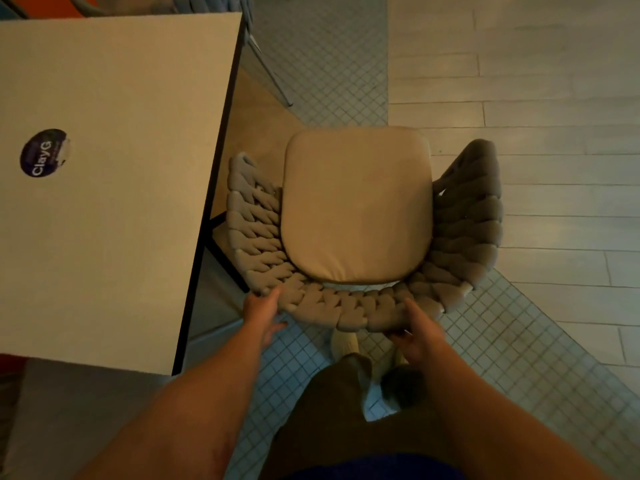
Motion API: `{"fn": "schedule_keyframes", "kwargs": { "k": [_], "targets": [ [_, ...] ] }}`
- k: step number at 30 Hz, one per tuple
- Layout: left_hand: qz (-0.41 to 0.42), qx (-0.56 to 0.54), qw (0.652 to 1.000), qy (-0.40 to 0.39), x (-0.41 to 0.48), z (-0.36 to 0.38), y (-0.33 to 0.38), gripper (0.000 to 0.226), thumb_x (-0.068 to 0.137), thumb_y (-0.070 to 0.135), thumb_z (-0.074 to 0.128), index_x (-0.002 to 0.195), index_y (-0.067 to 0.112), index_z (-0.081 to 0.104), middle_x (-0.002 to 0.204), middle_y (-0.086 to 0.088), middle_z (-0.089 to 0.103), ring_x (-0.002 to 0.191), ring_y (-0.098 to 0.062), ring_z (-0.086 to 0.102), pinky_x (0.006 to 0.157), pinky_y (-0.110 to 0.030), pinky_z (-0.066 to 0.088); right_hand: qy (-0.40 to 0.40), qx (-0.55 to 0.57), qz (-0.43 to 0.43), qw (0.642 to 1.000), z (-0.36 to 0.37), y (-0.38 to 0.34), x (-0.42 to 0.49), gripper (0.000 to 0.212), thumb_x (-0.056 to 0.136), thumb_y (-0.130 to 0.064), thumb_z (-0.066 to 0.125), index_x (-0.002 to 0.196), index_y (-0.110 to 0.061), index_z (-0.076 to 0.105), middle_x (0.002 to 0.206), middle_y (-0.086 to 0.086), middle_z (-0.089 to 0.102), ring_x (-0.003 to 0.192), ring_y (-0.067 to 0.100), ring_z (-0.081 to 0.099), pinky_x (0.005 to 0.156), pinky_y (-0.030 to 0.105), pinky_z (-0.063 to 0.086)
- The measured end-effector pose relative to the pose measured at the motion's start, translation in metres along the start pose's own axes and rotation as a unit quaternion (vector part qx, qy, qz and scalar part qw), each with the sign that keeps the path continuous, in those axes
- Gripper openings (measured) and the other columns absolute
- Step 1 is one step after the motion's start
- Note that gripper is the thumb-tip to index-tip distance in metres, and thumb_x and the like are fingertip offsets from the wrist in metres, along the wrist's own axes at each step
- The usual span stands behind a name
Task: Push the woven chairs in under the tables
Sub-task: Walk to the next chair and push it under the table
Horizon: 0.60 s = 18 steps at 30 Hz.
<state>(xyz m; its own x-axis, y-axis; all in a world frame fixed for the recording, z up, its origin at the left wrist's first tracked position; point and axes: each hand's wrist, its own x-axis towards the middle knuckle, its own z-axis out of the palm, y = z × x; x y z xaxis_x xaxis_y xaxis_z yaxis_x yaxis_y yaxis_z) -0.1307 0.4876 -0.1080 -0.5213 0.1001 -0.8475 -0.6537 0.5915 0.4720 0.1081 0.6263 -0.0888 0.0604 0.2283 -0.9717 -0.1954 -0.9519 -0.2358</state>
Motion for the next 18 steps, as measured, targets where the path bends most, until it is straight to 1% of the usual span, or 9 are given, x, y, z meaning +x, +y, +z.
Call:
{"fn": "schedule_keyframes", "kwargs": {
  "k": [2,4,7,9,11,13,14,16,18],
  "targets": [
    [-0.022,-0.032,0.999,-0.002,0.012,0.002,0.005,0.057,0.089,0.030,0.075,0.141,0.020,0.052,0.129,-0.011,0.065,0.108,-0.032,0.066,0.074,-0.049,0.061,0.004,0.033,0.014,0.999,0.005,0.006,0.007,0.057,0.089,-0.021,0.071,0.140,-0.017,0.046,0.137,0.018,0.056,0.115,0.040,0.061,0.089,0.061,0.053],
    [-0.037,-0.058,0.998,0.005,0.020,0.005,0.009,0.052,0.089,0.025,0.076,0.136,0.017,0.056,0.125,-0.015,0.067,0.104,-0.033,0.068,0.067,-0.048,0.061,0.015,0.049,0.016,0.999,0.006,0.011,0.013,0.057,0.086,-0.019,0.074,0.138,-0.018,0.048,0.134,0.018,0.058,0.113,0.041,0.062,0.087,0.064,0.052],
    [-0.048,-0.082,0.995,0.015,0.029,0.009,0.012,0.047,0.091,0.018,0.074,0.135,0.017,0.058,0.123,-0.014,0.068,0.096,-0.032,0.068,0.065,-0.047,0.059,0.015,0.058,0.018,0.998,0.009,0.012,0.014,0.061,0.080,-0.020,0.079,0.134,-0.020,0.049,0.127,0.015,0.061,0.109,0.042,0.063,0.082,0.066,0.053],
    [-0.055,-0.089,0.994,0.005,0.034,0.011,0.012,0.047,0.092,0.013,0.072,0.136,0.019,0.057,0.124,-0.013,0.067,0.093,-0.030,0.068,0.062,-0.046,0.059,0.017,0.045,0.017,0.999,0.010,0.011,0.016,0.057,0.084,-0.017,0.076,0.133,-0.021,0.047,0.120,0.015,0.058,0.111,0.044,0.061,0.086,0.067,0.052],
    [-0.066,-0.100,0.993,-0.006,0.038,0.010,0.011,0.048,0.093,0.009,0.069,0.138,0.019,0.056,0.128,-0.015,0.067,0.097,-0.030,0.068,0.059,-0.045,0.060,0.017,0.040,0.019,0.999,0.008,0.011,0.017,0.055,0.089,-0.013,0.070,0.136,-0.020,0.044,0.125,0.017,0.057,0.114,0.044,0.059,0.086,0.064,0.053],
    [-0.066,-0.115,0.991,-0.010,0.037,0.010,0.011,0.047,0.094,0.003,0.065,0.138,0.016,0.057,0.130,-0.018,0.066,0.095,-0.030,0.068,0.060,-0.045,0.060,0.023,0.028,0.017,0.999,0.008,0.010,0.014,0.058,0.088,-0.011,0.070,0.139,-0.020,0.042,0.133,0.019,0.054,0.113,0.044,0.060,0.076,0.059,0.056],
    [-0.060,-0.121,0.991,-0.006,0.036,0.011,0.011,0.047,0.094,0.000,0.063,0.139,0.016,0.057,0.129,-0.018,0.066,0.092,-0.030,0.069,0.058,-0.044,0.060,0.028,0.019,0.013,0.999,0.007,0.009,0.013,0.061,0.087,-0.010,0.070,0.139,-0.020,0.040,0.135,0.020,0.053,0.113,0.044,0.060,0.071,0.058,0.057],
    [-0.047,-0.137,0.989,0.001,0.037,0.012,0.011,0.049,0.095,-0.003,0.060,0.139,0.017,0.057,0.129,-0.018,0.066,0.090,-0.030,0.069,0.051,-0.043,0.060,0.034,0.001,0.012,0.999,0.004,0.008,0.012,0.064,0.086,-0.009,0.071,0.140,-0.021,0.039,0.136,0.020,0.051,0.112,0.044,0.060,0.068,0.055,0.058],
    [-0.039,-0.158,0.987,0.001,0.036,0.012,0.012,0.050,0.096,-0.005,0.055,0.140,0.017,0.057,0.130,-0.020,0.065,0.093,-0.033,0.069,0.051,-0.045,0.061,0.034,-0.009,0.006,0.999,0.005,0.007,0.011,0.064,0.086,-0.008,0.072,0.139,-0.019,0.039,0.136,0.020,0.052,0.111,0.042,0.060,0.062,0.052,0.058]
  ]
}}
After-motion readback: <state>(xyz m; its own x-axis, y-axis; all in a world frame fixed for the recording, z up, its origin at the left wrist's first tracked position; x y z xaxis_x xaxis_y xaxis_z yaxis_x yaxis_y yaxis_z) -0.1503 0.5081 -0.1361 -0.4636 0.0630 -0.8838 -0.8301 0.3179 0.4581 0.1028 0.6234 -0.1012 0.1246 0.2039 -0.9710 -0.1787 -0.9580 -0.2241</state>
